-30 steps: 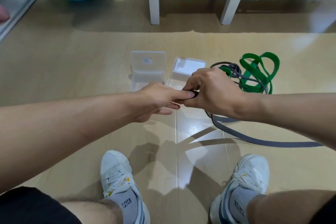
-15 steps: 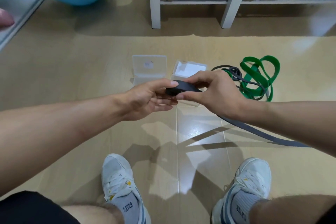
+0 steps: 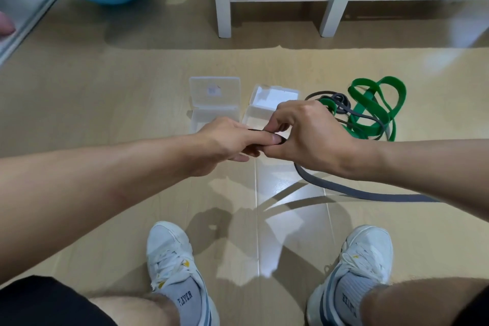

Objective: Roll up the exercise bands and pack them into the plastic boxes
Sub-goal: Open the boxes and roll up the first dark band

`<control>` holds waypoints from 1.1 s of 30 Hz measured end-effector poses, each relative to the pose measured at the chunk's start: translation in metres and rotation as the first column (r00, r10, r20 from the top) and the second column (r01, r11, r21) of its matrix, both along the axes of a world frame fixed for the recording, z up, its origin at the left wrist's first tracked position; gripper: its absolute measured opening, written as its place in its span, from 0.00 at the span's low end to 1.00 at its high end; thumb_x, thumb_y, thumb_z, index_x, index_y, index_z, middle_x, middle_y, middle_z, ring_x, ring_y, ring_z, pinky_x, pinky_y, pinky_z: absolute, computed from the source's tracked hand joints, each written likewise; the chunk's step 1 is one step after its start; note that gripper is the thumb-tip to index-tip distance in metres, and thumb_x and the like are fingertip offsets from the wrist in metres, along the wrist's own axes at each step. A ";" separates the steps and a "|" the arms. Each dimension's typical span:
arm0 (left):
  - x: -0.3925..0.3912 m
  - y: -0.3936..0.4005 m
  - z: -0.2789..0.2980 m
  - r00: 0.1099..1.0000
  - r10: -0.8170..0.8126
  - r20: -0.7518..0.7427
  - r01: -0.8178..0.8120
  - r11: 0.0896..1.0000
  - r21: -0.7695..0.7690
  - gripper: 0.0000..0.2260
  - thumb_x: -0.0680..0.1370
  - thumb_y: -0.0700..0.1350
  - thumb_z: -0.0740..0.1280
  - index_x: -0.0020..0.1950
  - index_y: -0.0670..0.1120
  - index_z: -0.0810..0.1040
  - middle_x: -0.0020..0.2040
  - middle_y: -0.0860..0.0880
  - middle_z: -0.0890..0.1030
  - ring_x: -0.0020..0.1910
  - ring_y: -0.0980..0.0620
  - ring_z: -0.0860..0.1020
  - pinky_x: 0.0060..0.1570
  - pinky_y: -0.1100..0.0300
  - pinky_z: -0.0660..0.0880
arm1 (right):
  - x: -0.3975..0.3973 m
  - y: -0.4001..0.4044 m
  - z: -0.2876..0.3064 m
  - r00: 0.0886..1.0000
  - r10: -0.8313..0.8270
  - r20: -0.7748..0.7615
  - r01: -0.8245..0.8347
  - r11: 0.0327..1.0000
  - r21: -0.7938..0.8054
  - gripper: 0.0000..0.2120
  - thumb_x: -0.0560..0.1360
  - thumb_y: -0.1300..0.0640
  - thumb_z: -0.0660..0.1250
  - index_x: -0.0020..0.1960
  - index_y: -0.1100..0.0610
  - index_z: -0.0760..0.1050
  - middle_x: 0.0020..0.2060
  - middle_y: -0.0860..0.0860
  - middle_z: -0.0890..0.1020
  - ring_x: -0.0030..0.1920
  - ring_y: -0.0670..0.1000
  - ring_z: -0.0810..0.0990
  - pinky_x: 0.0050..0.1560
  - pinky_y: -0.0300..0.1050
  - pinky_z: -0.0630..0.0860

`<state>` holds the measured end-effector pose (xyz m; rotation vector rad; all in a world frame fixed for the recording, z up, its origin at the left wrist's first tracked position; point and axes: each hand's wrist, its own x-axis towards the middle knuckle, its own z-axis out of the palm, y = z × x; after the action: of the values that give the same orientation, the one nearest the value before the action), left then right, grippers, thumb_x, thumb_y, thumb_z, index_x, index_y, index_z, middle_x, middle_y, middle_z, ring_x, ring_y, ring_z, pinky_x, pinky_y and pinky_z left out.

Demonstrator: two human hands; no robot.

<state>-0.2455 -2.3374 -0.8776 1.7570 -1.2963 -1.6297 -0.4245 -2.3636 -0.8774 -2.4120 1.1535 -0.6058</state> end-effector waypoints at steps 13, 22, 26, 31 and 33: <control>0.009 -0.002 0.007 0.930 0.028 -0.366 0.024 0.990 0.137 0.15 0.80 0.52 0.66 0.64 0.48 0.82 0.47 0.51 0.85 0.51 0.49 0.84 0.64 0.51 0.77 | -0.001 0.005 0.011 0.977 -0.066 0.205 0.031 0.985 0.167 0.11 0.70 0.50 0.79 0.45 0.36 0.82 0.39 0.34 0.83 0.47 0.34 0.81 0.49 0.27 0.74; -0.002 0.002 0.004 1.000 0.008 -0.023 -0.007 1.000 0.025 0.18 0.68 0.60 0.77 0.50 0.50 0.88 0.44 0.53 0.87 0.47 0.55 0.85 0.52 0.59 0.80 | 0.002 0.004 0.009 0.999 -0.022 0.046 0.019 0.998 0.064 0.10 0.66 0.53 0.75 0.47 0.46 0.86 0.37 0.43 0.81 0.41 0.44 0.79 0.47 0.47 0.78; 0.000 0.000 0.007 0.991 0.060 -0.116 -0.057 0.998 0.024 0.14 0.75 0.55 0.74 0.54 0.46 0.88 0.41 0.48 0.86 0.44 0.53 0.85 0.54 0.57 0.80 | 0.002 0.006 0.010 0.983 -0.083 0.166 0.058 0.988 0.146 0.11 0.68 0.51 0.79 0.50 0.48 0.86 0.42 0.41 0.86 0.46 0.41 0.84 0.52 0.44 0.80; -0.001 -0.002 0.006 0.983 0.118 -0.143 -0.117 0.993 0.013 0.12 0.75 0.56 0.73 0.48 0.49 0.88 0.41 0.48 0.85 0.43 0.52 0.85 0.57 0.55 0.80 | 0.007 0.001 0.016 0.964 -0.155 0.216 0.104 0.967 0.233 0.12 0.64 0.49 0.84 0.43 0.46 0.83 0.40 0.41 0.85 0.45 0.40 0.83 0.47 0.37 0.79; -0.002 -0.003 0.006 0.983 0.139 -0.123 -0.138 0.990 0.015 0.12 0.74 0.57 0.74 0.47 0.49 0.87 0.41 0.49 0.86 0.43 0.52 0.85 0.54 0.56 0.81 | 0.008 0.000 0.017 0.969 -0.159 0.189 0.111 0.964 0.241 0.13 0.63 0.51 0.84 0.40 0.45 0.81 0.36 0.41 0.84 0.40 0.39 0.82 0.42 0.33 0.77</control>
<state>-0.2474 -2.3404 -0.8720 1.6807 -1.0892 -1.6381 -0.4162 -2.3638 -0.8602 -2.0375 1.2328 -0.7060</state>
